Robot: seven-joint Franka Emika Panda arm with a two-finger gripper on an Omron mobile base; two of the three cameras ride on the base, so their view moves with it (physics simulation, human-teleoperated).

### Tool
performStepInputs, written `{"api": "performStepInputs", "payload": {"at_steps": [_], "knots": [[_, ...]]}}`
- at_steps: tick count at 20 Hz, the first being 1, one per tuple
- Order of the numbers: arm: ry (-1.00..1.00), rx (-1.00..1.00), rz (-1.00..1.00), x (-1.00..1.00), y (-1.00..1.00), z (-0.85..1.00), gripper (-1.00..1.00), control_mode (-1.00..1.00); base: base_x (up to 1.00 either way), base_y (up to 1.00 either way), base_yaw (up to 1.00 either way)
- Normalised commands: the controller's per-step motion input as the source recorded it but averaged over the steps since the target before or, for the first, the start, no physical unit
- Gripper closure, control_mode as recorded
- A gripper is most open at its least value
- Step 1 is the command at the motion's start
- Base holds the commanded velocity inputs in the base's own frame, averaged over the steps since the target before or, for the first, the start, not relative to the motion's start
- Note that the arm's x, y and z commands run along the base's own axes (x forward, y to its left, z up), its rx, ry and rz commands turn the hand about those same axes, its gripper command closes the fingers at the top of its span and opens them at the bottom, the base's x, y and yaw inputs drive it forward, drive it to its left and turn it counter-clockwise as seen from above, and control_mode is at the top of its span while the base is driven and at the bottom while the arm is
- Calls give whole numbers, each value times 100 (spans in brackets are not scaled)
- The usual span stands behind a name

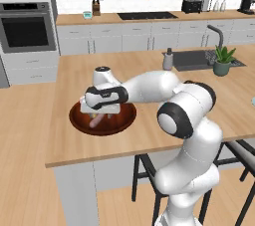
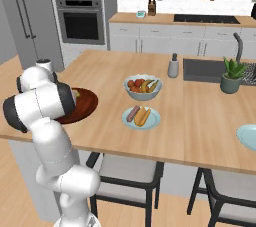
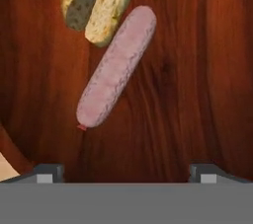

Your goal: Place one bun and one sausage from the bowl on each plate.

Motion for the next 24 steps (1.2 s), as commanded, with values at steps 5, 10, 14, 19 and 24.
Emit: {"api": "performStepInputs", "payload": {"at_steps": [5, 10, 14, 19, 24], "knots": [[0, 5, 0, 37, 0, -58, -100, -100, 0, 0, 0], [-6, 8, 0, 41, 6, -46, -100, -100, 0, 0, 0], [-9, 5, 0, 24, 9, -53, -100, -100, 0, 0, 0], [-12, 8, 0, 13, 4, -34, 100, -100, 0, 0, 0], [-9, 13, -4, 0, -10, -45, 100, -100, 0, 0, 0]]}}
